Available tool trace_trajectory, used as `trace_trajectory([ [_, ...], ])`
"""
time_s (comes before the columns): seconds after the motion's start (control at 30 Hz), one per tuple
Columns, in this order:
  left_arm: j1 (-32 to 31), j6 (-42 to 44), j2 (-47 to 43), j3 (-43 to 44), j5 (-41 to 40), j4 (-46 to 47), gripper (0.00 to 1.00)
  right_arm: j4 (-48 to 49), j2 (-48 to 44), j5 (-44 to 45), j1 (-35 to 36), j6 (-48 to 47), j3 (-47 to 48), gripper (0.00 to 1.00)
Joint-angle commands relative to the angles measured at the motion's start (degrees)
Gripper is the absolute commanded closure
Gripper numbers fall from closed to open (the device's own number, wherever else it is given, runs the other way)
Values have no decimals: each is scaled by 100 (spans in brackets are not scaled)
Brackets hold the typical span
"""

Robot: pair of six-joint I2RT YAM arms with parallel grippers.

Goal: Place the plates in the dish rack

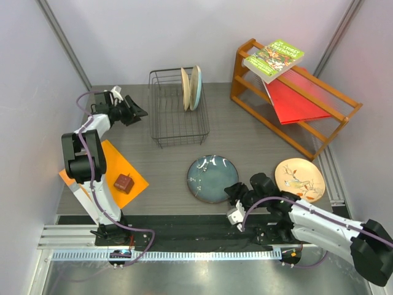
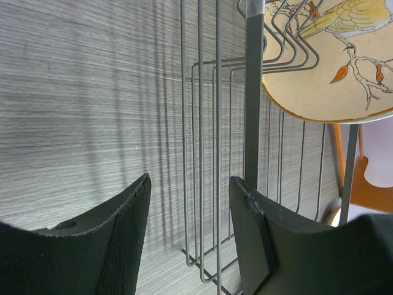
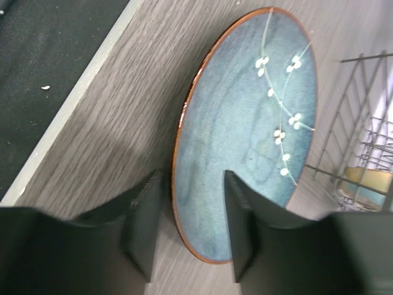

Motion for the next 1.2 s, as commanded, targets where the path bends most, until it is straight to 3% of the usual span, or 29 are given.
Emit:
trace_trajectory([
  [0.0,-14,193,-170,227,148,-33,45,-391,-620,-231,44,-277,-26,47],
  [0.13,-23,246,-240,219,157,-103,45,-822,-1254,-354,35,320,210,38],
  [0.33,-23,272,-310,280,209,-200,45,-1779,-1659,-38,35,1190,1097,36],
  [0.43,-23,281,-311,306,122,-209,44,-1624,-1589,426,35,1654,1405,36],
  [0.5,-14,255,-232,324,87,-174,44,-615,-1187,1216,35,2348,1633,36],
  [0.53,-23,238,-188,342,78,-148,44,-229,-941,1541,35,3170,1748,34],
  [0.57,-23,203,-135,359,86,-122,45,636,-295,1997,35,3674,1888,31],
  [0.6,-23,141,-82,385,86,-69,45,906,77,2854,35,4157,2359,30],
  [0.7,-40,175,111,534,7,-60,47,629,1516,4106,-61,5968,3772,30],
  [0.77,-49,237,260,666,-28,-95,50,557,1952,4181,-281,6707,4217,31],
  [0.87,-58,316,489,1018,-89,-226,57,714,2444,4233,-395,7070,4718,32],
  [0.9,-58,351,550,1114,-107,-262,67,759,2663,4260,-413,7280,4894,32],
  [0.97,-67,465,725,1378,-151,-271,81,847,2857,4269,-527,7510,5070,37],
  [1.0,-76,501,779,1475,-212,-288,99,839,2963,4251,-580,7746,5289,40],
  [1.07,-154,589,937,1738,-309,-349,100,804,3279,4243,-720,8115,5518,54],
  [1.1,-190,632,981,1817,-405,-411,100,751,3376,4155,-947,8570,5772,65],
  [1.13,-242,676,1042,1905,-475,-455,100,690,3621,4068,-1054,8766,5896,83],
  [1.17,-347,773,1095,2098,-546,-516,100,532,3745,3980,-1159,9037,6028,89],
])
